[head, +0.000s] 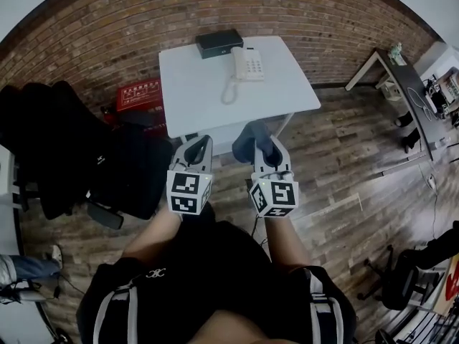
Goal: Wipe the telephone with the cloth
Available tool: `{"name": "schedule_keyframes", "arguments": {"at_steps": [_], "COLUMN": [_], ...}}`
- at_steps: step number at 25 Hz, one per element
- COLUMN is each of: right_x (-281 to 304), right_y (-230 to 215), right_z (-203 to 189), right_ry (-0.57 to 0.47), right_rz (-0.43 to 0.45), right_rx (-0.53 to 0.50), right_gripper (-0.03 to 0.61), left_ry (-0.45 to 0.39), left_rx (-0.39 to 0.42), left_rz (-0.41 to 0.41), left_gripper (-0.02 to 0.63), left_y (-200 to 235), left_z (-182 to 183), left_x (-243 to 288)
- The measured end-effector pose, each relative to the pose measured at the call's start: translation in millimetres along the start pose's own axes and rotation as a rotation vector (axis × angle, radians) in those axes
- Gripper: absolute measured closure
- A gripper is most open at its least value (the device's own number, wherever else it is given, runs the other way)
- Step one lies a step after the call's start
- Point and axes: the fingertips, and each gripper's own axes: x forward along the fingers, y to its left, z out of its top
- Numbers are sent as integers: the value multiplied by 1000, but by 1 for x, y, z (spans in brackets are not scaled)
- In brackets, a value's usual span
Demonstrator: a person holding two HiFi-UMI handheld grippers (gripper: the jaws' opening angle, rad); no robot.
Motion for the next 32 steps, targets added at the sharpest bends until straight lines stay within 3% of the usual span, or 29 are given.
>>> {"name": "schedule_keyframes", "arguments": {"at_steps": [5, 12, 24, 32], "right_x": [-7, 37, 170, 274], "right_y": [-10, -38, -109, -132], "right_z": [-11, -21, -29, -26], "right_ry": [-2, 28, 80, 103], "right_rz": [7, 19, 4, 29], "right_rx": [13, -31, -54, -85], "right_gripper": [558, 560, 558, 558], "left_ry": [8, -10, -7, -1], "left_rx": [22, -16, -44, -77], "left_rz": [-11, -21, -34, -22], "left_gripper": [617, 617, 617, 617], "left_y": [-11, 2, 58, 117], "left_z": [-6, 2, 37, 54], "left_x": [13, 74, 219, 297]}}
